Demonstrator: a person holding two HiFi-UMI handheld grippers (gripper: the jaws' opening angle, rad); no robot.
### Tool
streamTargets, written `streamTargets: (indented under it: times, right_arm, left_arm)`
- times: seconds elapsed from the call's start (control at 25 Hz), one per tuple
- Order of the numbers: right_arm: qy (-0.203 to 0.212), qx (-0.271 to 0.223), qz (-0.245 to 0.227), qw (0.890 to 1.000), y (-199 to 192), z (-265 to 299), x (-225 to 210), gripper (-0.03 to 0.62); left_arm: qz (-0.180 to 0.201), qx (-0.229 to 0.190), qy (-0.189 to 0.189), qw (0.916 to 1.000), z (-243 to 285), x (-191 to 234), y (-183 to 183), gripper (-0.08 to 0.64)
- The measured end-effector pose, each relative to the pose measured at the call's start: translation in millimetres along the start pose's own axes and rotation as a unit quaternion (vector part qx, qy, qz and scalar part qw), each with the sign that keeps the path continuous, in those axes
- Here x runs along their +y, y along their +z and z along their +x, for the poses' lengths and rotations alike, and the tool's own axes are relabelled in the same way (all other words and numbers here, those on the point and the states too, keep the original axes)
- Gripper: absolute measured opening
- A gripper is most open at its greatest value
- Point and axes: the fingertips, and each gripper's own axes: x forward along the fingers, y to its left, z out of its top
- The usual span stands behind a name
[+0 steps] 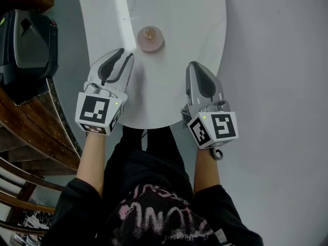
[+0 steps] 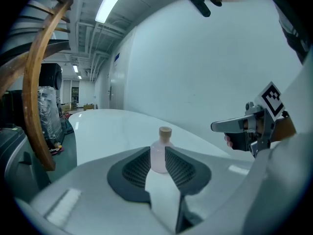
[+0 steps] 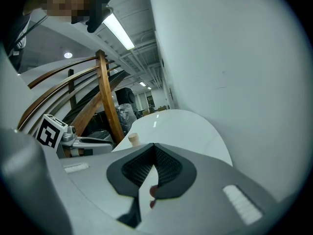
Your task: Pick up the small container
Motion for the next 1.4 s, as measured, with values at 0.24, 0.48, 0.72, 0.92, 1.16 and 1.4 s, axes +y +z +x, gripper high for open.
streamTargets:
  times: [0.24, 0.48, 0.72, 0.92, 1.16, 1.4]
  right_arm:
    - [-0.001, 0.004, 0.003, 1.000, -5, 1, -4, 0.023]
    - [-0.003, 0.005, 0.003, 1.000, -4, 3, -3, 0.023]
    - [-0.007, 0.007, 0.002, 1.000, -5, 1, -5, 0.023]
    - [-0.008, 0.005, 0.002, 1.000, -5, 2, -7, 0.023]
    - [-0.009, 0.011, 0.001, 1.000, -5, 3, -6, 0.023]
    - [-0.014, 0.013, 0.003, 1.000, -6, 1, -8, 0.023]
  left_arm:
    - [-0.003, 0.005, -0.013, 0.9999, 12, -8, 2, 0.133]
    - [0.005, 0.003, -0.022, 0.9998, 20, -8, 7, 0.176]
    - [0.015, -0.002, -0.036, 0.9992, 30, -16, 6, 0.195]
    - [0.022, -0.003, -0.040, 0.9989, 41, -17, 5, 0.206]
    - [0.023, -0.005, -0.044, 0.9987, 47, -16, 11, 0.206]
    - [0.022, -0.006, -0.049, 0.9985, 53, -16, 13, 0.206]
